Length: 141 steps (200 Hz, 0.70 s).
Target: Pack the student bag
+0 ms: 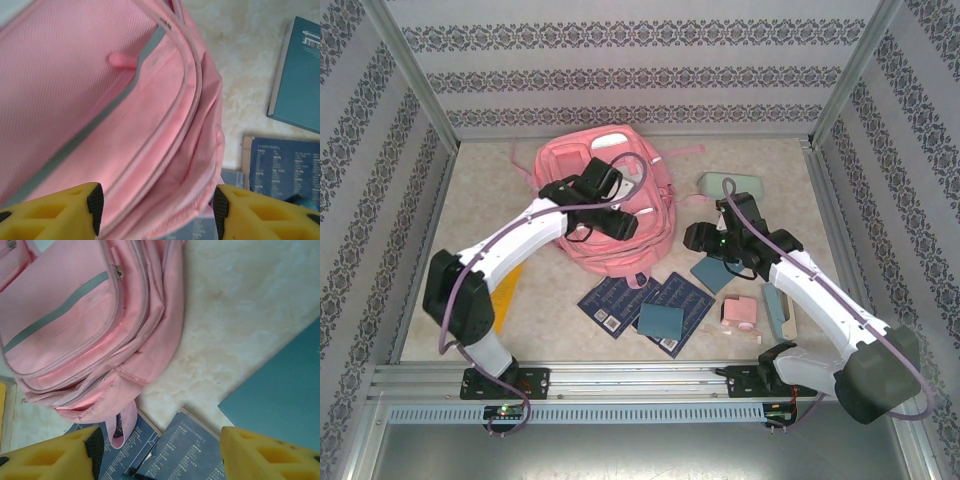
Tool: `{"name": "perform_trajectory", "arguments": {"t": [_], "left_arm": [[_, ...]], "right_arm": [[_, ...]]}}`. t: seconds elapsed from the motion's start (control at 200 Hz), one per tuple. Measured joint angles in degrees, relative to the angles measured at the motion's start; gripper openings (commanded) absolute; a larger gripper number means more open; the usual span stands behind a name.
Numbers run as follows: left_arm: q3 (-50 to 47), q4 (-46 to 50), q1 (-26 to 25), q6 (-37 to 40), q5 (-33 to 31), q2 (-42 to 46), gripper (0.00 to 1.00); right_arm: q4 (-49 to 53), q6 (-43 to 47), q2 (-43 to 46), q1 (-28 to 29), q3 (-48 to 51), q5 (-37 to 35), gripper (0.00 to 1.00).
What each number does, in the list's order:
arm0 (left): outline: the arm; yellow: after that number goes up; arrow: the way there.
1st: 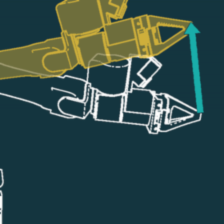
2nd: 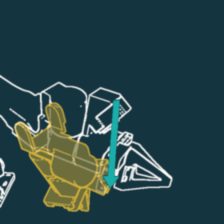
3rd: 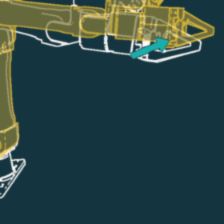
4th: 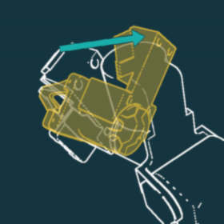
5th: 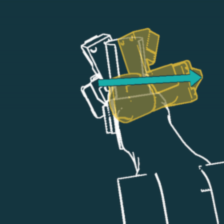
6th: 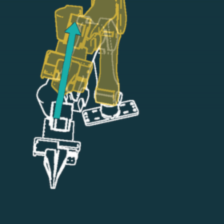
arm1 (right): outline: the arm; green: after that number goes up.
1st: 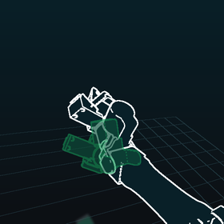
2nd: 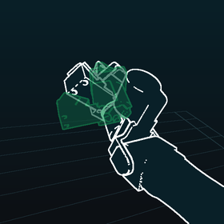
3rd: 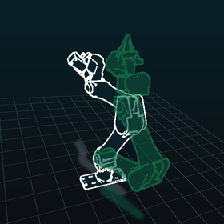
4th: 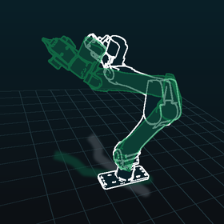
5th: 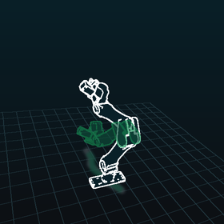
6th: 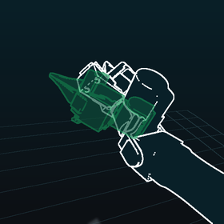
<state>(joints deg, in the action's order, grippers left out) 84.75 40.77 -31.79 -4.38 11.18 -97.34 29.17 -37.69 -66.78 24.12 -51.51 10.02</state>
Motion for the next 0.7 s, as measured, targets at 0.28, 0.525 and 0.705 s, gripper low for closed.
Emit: {"name": "perform_trajectory", "arguments": {"t": [0.28, 0.525, 0.705], "left_arm": [[10.1, 2.8, 4.0, 9.9, 3.3, -13.1, 0.59], [14.6, 5.4, 6.5, 12.7, 7.1, -19.0, 0.47], [14.5, 7.6, 7.2, 13.0, 13.7, -20.4, 0.09]], "right_arm": [[-8.7, 1.9, 3.6, 0.0, 5.3, 10.7, 0.62], [-11.1, 2.1, 5.1, -1.6, 7.3, 13.0, 0.61], [-11.5, 2.1, 5.5, -4.7, 8.1, 13.5, 0.59]]}}
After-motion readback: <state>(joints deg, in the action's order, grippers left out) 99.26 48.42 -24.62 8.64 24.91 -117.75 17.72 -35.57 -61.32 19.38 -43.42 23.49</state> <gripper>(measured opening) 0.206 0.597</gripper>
